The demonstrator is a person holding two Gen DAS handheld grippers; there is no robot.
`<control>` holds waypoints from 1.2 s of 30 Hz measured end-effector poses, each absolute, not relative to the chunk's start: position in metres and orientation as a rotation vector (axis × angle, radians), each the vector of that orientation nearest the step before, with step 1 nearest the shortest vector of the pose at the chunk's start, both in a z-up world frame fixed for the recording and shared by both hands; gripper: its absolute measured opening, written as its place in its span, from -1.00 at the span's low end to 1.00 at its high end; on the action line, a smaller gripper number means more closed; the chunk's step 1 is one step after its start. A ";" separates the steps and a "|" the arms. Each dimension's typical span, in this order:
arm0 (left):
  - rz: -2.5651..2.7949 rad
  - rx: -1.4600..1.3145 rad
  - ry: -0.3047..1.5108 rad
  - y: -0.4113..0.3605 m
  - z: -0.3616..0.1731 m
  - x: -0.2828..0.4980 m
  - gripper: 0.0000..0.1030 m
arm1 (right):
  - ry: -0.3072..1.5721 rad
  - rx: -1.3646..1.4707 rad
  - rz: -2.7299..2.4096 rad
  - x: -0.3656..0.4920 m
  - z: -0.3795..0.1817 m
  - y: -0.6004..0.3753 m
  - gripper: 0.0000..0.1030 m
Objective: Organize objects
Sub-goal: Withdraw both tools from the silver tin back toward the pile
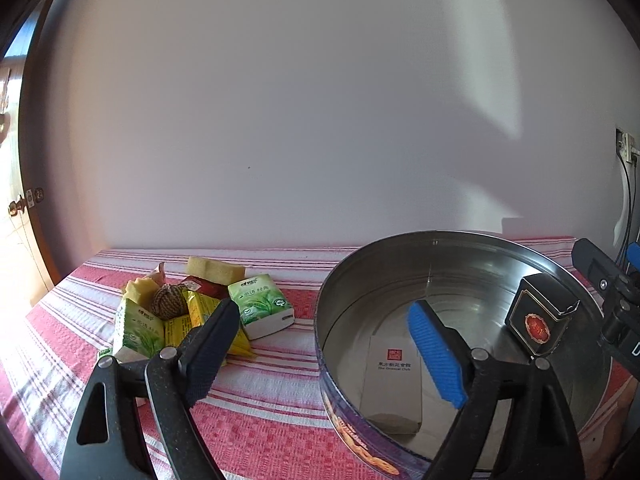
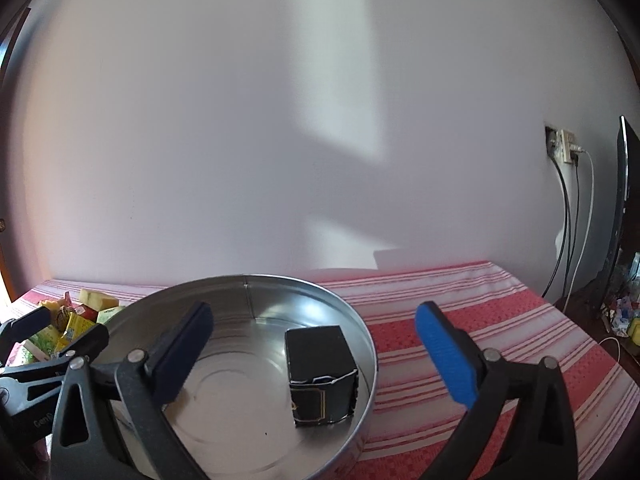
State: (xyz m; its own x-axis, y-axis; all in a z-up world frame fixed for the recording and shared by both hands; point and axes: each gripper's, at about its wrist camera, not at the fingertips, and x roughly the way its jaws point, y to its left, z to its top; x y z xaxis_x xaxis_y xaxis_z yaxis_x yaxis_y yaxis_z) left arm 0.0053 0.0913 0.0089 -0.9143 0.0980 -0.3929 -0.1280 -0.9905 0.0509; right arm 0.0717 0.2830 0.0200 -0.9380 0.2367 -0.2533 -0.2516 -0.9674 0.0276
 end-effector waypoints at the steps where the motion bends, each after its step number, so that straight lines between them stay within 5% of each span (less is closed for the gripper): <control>1: 2.969 -0.602 0.114 0.089 0.009 0.006 0.71 | 0.079 -0.353 2.868 0.072 0.020 0.281 0.99; 36: 3.140 -0.895 -0.016 -0.075 -0.012 -0.009 0.71 | 0.148 -0.418 2.972 0.068 0.016 0.156 1.00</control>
